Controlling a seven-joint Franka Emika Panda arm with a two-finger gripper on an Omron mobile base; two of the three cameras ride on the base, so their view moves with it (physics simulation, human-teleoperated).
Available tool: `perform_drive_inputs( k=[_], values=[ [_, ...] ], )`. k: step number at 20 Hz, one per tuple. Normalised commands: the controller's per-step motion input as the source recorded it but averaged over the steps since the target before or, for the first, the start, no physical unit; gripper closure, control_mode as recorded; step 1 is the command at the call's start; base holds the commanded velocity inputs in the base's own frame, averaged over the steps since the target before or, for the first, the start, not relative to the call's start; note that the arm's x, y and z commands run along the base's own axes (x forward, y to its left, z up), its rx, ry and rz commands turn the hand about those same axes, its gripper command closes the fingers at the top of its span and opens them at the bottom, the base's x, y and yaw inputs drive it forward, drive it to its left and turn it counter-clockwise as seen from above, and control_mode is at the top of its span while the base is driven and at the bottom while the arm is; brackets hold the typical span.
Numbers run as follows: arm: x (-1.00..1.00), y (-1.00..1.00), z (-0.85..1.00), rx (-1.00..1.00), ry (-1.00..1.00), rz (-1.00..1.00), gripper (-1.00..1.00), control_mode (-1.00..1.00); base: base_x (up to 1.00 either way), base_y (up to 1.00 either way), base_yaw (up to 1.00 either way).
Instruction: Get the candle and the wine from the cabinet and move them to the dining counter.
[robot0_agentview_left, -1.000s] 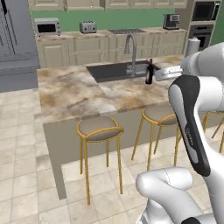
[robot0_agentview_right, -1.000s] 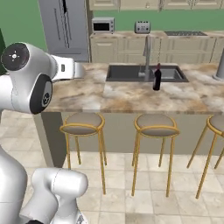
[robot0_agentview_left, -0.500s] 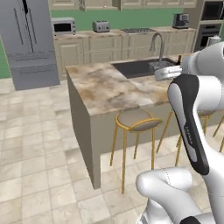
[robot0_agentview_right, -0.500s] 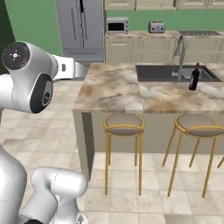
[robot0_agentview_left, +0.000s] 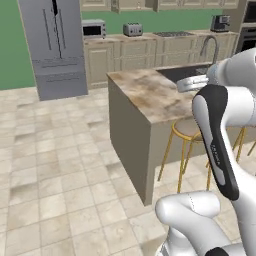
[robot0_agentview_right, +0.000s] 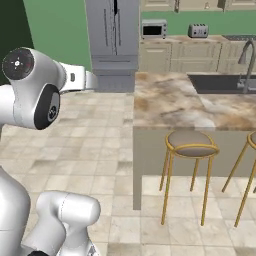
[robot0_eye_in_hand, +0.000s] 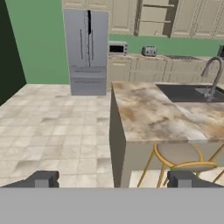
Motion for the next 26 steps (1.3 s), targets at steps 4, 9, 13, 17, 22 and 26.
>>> perform_drive_inputs(
  k=[4, 9, 13, 17, 22, 26],
  values=[
    [0.0, 0.0, 0.0, 0.0, 0.0, 0.0, -1.0, 1.0, 0.3, 1.0, 0.0],
    [0.0, 0.0, 0.0, 0.0, 0.0, 0.0, -1.0, 1.0, 0.64, 1.0, -0.03],
    [0.0, 0.0, 0.0, 0.0, 0.0, 0.0, -1.0, 1.0, 0.99, 1.0, -0.2],
    [0.0, 0.0, 0.0, 0.0, 0.0, 0.0, -1.0, 1.0, 1.0, 1.0, -0.31],
    [0.0, 0.0, 0.0, 0.0, 0.0, 0.0, -1.0, 1.0, 1.0, 1.0, -0.35],
    [0.0, 0.0, 0.0, 0.0, 0.0, 0.0, -1.0, 1.0, 1.0, 1.0, -0.4]
  ],
)
